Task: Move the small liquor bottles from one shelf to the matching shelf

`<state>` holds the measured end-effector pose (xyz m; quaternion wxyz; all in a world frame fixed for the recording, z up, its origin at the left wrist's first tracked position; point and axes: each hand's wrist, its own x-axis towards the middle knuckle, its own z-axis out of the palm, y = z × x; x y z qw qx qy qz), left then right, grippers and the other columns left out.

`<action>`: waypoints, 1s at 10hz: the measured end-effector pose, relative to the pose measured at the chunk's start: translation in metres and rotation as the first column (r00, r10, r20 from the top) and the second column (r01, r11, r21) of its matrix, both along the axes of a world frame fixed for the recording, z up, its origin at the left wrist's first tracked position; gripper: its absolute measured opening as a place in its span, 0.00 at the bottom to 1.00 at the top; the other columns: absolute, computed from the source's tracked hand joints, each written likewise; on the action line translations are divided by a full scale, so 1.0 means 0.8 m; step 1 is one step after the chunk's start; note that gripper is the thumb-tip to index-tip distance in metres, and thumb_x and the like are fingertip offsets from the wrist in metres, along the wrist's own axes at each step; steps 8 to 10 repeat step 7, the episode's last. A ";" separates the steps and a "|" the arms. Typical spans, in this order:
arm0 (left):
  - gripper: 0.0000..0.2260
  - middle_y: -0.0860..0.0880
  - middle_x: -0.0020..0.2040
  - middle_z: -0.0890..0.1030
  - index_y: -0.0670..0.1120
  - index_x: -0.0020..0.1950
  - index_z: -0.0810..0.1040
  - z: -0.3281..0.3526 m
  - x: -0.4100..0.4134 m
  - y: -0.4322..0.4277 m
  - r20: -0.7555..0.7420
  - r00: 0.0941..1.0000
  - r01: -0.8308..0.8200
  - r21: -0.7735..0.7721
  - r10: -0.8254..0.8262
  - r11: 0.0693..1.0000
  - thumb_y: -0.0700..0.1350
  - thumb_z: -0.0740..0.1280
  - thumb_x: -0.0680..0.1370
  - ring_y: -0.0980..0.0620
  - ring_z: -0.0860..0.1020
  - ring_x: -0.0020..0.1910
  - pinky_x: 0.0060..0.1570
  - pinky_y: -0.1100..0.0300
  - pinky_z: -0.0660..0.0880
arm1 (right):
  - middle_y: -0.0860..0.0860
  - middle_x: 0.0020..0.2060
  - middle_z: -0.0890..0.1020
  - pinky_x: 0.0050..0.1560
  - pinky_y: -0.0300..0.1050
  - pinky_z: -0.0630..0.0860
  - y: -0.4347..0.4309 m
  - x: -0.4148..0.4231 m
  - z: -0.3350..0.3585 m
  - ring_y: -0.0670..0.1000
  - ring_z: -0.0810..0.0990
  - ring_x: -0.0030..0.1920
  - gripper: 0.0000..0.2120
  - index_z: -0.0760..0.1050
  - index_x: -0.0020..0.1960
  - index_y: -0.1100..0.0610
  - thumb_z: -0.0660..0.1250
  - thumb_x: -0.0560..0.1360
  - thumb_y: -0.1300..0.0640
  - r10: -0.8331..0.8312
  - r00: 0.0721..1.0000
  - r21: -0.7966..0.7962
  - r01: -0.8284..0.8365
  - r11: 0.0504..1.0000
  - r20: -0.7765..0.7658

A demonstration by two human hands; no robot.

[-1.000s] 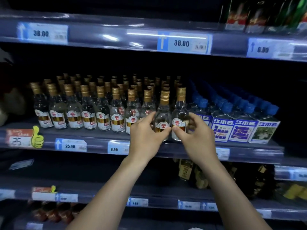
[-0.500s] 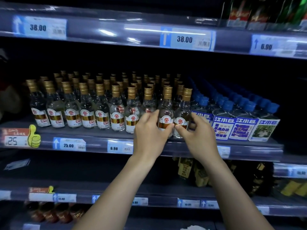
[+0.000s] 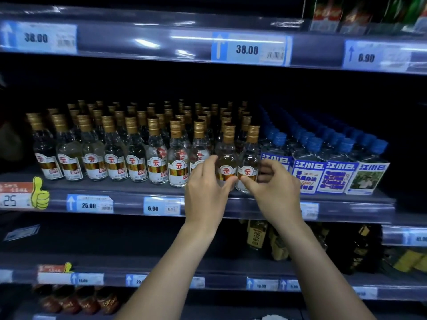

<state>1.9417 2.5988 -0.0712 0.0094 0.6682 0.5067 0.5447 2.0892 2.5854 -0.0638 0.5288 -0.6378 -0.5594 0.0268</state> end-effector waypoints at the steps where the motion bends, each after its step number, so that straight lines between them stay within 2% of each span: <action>1: 0.30 0.43 0.54 0.84 0.40 0.67 0.77 0.002 -0.001 0.006 -0.034 0.999 -0.005 -0.008 0.004 1.000 0.51 0.81 0.70 0.43 0.83 0.51 0.50 0.51 0.81 | 0.40 0.43 0.82 0.48 0.33 0.80 0.005 -0.001 -0.003 0.41 0.82 0.43 0.22 0.80 0.59 0.52 0.81 0.69 0.47 -0.020 0.998 0.005 0.020 1.000 0.061; 2: 0.30 0.43 0.53 0.84 0.39 0.66 0.77 0.001 0.000 0.009 -0.056 0.998 -0.015 -0.003 0.015 1.000 0.51 0.81 0.70 0.43 0.83 0.48 0.47 0.49 0.82 | 0.44 0.44 0.83 0.51 0.46 0.82 0.008 -0.001 -0.005 0.45 0.82 0.44 0.21 0.80 0.57 0.52 0.81 0.70 0.46 -0.034 0.996 0.010 0.033 0.999 0.088; 4: 0.30 0.40 0.49 0.83 0.35 0.63 0.79 -0.004 0.000 0.008 -0.119 0.991 -0.054 0.089 0.065 0.995 0.49 0.82 0.68 0.42 0.83 0.42 0.41 0.50 0.82 | 0.44 0.45 0.84 0.48 0.38 0.81 0.013 0.003 -0.007 0.42 0.82 0.43 0.23 0.81 0.59 0.53 0.80 0.70 0.45 -0.028 0.996 0.012 0.027 1.000 0.087; 5: 0.30 0.40 0.49 0.82 0.34 0.62 0.80 -0.003 0.002 0.007 -0.159 0.984 -0.066 0.108 0.083 0.992 0.49 0.82 0.68 0.42 0.83 0.42 0.40 0.50 0.83 | 0.44 0.44 0.83 0.49 0.41 0.82 0.014 0.003 -0.006 0.43 0.82 0.44 0.22 0.81 0.59 0.53 0.80 0.70 0.45 -0.019 0.995 -0.002 0.019 1.000 0.097; 6: 0.29 0.41 0.50 0.82 0.35 0.64 0.80 -0.003 -0.003 0.006 -0.133 0.990 -0.031 0.094 0.043 0.995 0.50 0.81 0.69 0.42 0.83 0.43 0.42 0.50 0.83 | 0.45 0.46 0.83 0.49 0.41 0.82 0.013 0.004 -0.005 0.44 0.82 0.44 0.23 0.81 0.60 0.53 0.80 0.70 0.45 -0.005 0.997 -0.017 0.006 1.000 0.081; 7: 0.23 0.43 0.50 0.82 0.38 0.61 0.81 -0.006 -0.009 0.000 -0.172 0.984 -0.012 0.141 0.036 0.990 0.50 0.79 0.73 0.46 0.81 0.43 0.41 0.54 0.81 | 0.45 0.45 0.83 0.44 0.30 0.73 0.009 0.008 -0.007 0.43 0.81 0.44 0.24 0.80 0.60 0.54 0.81 0.69 0.45 -0.026 0.994 0.006 0.026 1.000 0.105; 10: 0.23 0.43 0.50 0.82 0.38 0.61 0.81 -0.006 -0.009 0.000 -0.172 0.984 -0.012 0.141 0.036 0.990 0.50 0.79 0.73 0.46 0.81 0.43 0.41 0.54 0.81 | 0.45 0.45 0.83 0.44 0.30 0.73 0.009 0.008 -0.007 0.43 0.81 0.44 0.24 0.80 0.60 0.54 0.81 0.69 0.45 -0.026 0.994 0.006 0.026 1.000 0.105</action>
